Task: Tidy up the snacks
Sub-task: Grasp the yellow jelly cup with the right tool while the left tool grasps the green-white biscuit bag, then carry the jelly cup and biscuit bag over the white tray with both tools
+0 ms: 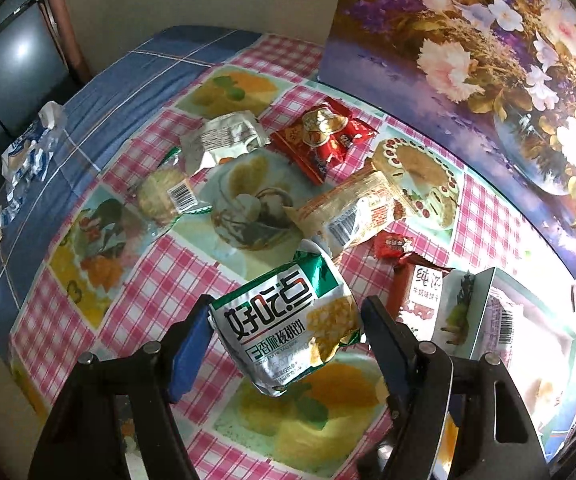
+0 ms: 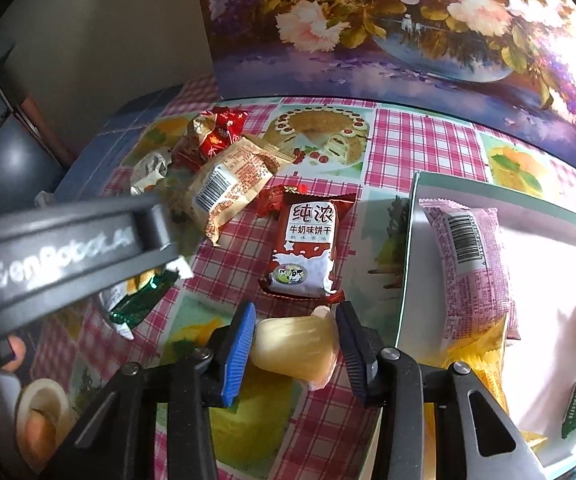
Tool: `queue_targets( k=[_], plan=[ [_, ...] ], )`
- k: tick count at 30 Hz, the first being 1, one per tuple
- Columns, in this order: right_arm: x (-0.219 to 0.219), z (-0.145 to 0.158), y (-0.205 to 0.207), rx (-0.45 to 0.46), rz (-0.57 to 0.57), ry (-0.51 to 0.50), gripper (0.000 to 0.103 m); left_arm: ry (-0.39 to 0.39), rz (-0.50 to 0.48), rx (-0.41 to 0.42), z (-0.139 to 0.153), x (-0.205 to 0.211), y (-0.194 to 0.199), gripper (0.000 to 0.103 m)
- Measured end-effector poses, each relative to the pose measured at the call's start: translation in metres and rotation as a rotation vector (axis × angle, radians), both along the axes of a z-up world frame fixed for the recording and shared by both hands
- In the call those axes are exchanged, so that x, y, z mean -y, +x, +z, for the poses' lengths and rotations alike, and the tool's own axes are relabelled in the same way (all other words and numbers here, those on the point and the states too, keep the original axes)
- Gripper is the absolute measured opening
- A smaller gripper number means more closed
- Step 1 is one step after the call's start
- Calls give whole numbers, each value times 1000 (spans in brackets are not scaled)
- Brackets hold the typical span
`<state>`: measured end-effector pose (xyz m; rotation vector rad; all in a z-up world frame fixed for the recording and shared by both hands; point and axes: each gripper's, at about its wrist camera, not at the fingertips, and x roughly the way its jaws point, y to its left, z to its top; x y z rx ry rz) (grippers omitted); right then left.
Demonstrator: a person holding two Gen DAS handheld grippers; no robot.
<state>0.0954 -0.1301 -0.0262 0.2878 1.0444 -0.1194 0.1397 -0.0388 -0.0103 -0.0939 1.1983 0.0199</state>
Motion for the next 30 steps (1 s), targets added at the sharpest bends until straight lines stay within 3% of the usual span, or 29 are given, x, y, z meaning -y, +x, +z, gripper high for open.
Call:
queue_targets(
  k=[2,3,7,12,20,25,30],
  plan=[
    [3,3,-2,9,-6,15,38,-8,9,-5,-1,-3,-1,75],
    [4,5,-2,16,-7,22,27,-10,13,-6,-1,-5,-2,75],
    [5,12,-4,32,-3,17,28,-11,9,2,3,-6,-4,75],
    [8,0,-1,-8,-7,41,28,-15,11,0,3,-6,-4,75],
    [5,-10,2,-34,9,58,32,3,36,-67,-20,-11,0,75],
    [-2,-18,6,-57,35,41,47,0,54,-99,-32,-17,1,75],
    [-9,-23,8,-68,57,-14,50,-6,74,-100,-33,-23,2,75]
  ],
)
